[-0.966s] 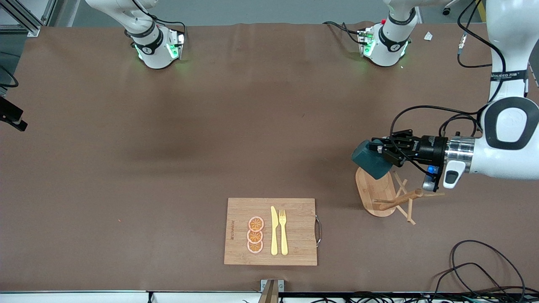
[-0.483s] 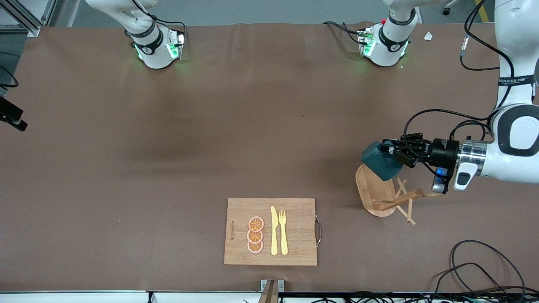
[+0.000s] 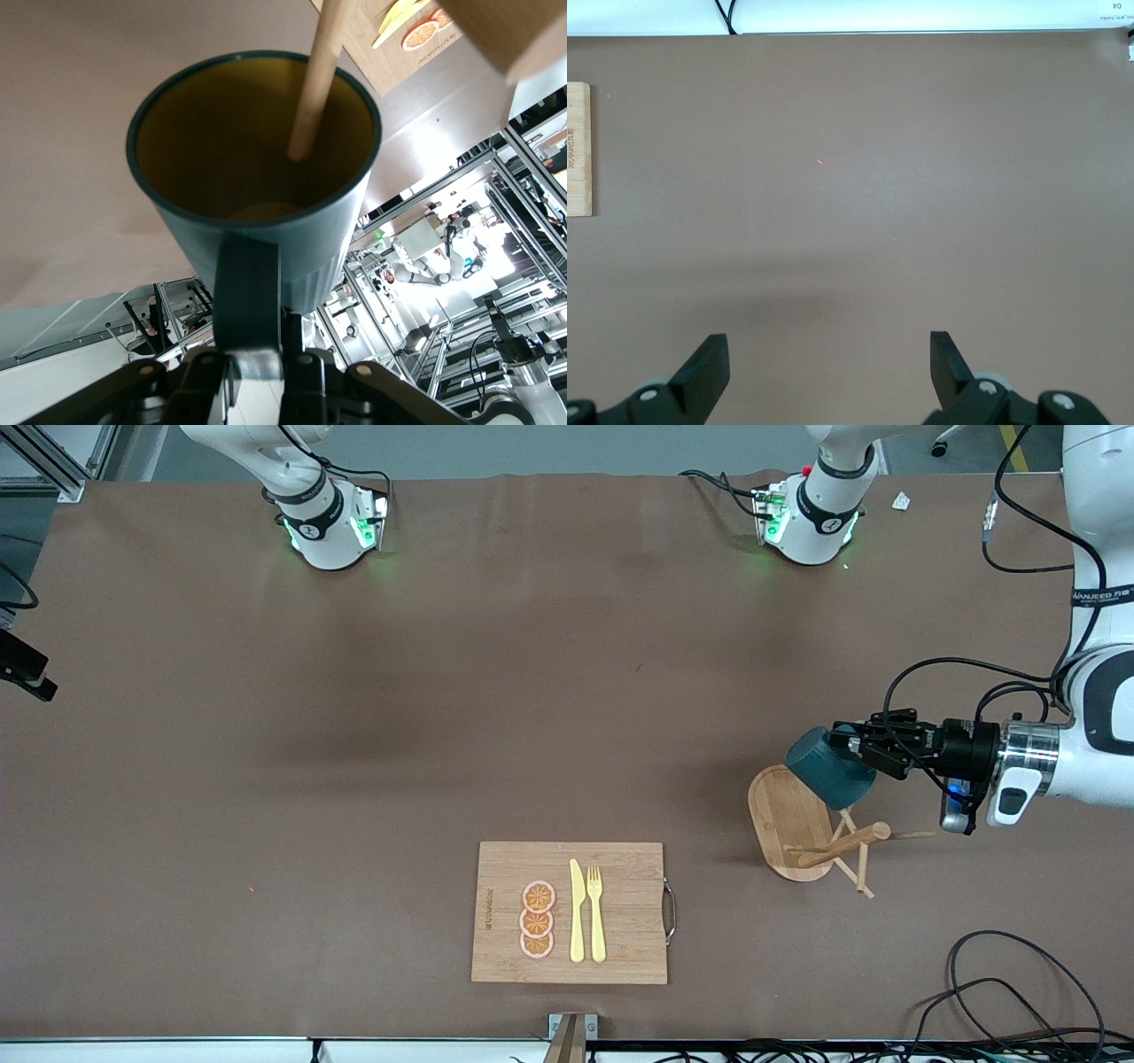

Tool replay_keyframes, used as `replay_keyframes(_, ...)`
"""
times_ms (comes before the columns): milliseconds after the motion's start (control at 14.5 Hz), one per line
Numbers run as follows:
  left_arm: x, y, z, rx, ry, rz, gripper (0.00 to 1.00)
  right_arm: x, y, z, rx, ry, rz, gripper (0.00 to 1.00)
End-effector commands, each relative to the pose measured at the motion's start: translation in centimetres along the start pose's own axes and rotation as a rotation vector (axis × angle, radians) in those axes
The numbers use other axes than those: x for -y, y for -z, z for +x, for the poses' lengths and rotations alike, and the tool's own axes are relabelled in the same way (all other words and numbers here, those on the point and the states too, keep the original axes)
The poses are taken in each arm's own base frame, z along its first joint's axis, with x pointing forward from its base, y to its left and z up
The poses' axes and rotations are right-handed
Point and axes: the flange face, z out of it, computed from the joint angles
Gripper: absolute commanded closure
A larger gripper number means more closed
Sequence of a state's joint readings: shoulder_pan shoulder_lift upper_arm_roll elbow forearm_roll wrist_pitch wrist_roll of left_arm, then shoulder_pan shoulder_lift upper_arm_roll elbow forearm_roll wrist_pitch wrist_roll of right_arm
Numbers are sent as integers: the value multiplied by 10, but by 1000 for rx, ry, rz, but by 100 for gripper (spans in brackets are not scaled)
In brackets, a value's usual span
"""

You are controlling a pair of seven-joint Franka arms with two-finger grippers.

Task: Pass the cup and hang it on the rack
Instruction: 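Lower the mug handle onto a rack peg with the left gripper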

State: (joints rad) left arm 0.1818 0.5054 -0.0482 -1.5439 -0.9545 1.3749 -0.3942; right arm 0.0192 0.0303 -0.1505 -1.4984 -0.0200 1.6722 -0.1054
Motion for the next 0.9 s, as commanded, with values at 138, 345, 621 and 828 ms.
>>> replay_keyframes(138, 2, 3, 24, 51, -46, -13, 100, -3, 4, -5, -2, 6, 15, 0)
replay_keyframes(345, 9, 3, 34, 59, -52, -20, 100, -2, 4, -5, -2, 7, 15, 0)
replay_keyframes(621, 10, 13, 41, 50, -61, -41, 98, -2, 4, -5, -2, 6, 15, 0)
replay_keyframes(828, 13, 17, 43, 53, -71, -61, 93, -2, 4, -5, -2, 6, 15, 0)
